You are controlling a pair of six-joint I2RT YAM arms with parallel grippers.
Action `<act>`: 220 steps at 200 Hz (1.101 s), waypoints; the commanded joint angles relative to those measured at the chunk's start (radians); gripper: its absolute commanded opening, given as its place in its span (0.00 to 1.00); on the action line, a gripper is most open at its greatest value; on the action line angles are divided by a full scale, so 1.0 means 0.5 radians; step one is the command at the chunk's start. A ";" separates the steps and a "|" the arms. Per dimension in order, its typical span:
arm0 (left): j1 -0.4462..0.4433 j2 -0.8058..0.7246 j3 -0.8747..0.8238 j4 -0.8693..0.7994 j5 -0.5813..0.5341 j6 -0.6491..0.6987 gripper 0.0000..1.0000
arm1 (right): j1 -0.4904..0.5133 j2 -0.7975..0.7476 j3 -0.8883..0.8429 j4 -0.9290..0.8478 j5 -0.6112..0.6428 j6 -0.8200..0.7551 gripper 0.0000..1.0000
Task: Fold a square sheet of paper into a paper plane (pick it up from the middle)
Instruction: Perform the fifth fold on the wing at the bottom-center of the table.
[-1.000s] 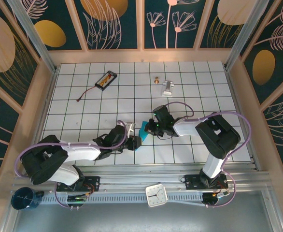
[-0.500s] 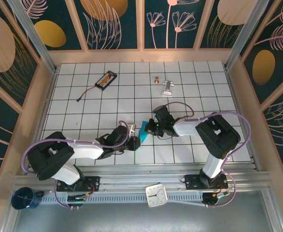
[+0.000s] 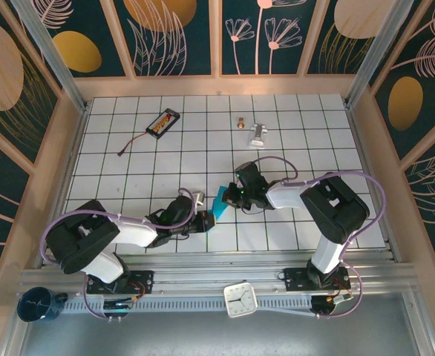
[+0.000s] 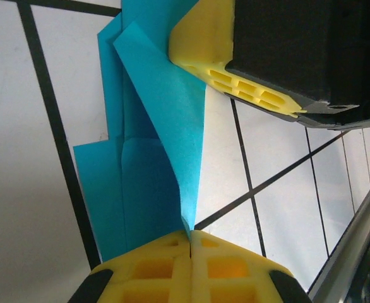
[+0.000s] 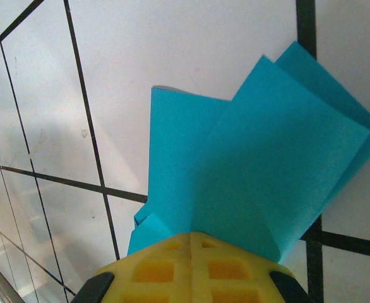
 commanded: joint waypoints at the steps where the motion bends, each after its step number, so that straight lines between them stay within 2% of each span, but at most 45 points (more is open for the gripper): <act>1: 0.003 0.032 -0.063 0.012 0.156 -0.066 0.03 | -0.004 0.069 -0.011 -0.033 0.069 -0.046 0.05; 31: 0.015 -0.020 -0.061 -0.027 0.151 -0.060 0.07 | -0.005 0.074 -0.013 -0.032 0.067 -0.049 0.05; 64: 0.015 -0.174 -0.019 -0.140 0.101 -0.001 0.25 | -0.005 0.080 -0.009 -0.029 0.063 -0.048 0.05; 92: 0.013 -0.392 0.004 -0.290 -0.017 0.081 0.30 | -0.005 0.087 -0.005 -0.033 0.060 -0.055 0.05; 120: 0.012 -0.534 0.042 -0.378 -0.064 0.165 0.23 | -0.003 0.086 -0.006 -0.033 0.060 -0.052 0.05; 149: 0.013 -0.394 0.170 -0.436 0.062 0.200 0.07 | -0.002 0.087 -0.009 -0.030 0.065 -0.052 0.05; 199: 0.013 -0.185 0.252 -0.289 0.194 0.211 0.05 | -0.001 0.096 -0.015 -0.017 0.057 -0.045 0.05; 220: 0.015 -0.091 0.292 -0.300 0.165 0.203 0.03 | -0.003 0.098 -0.015 -0.018 0.057 -0.047 0.05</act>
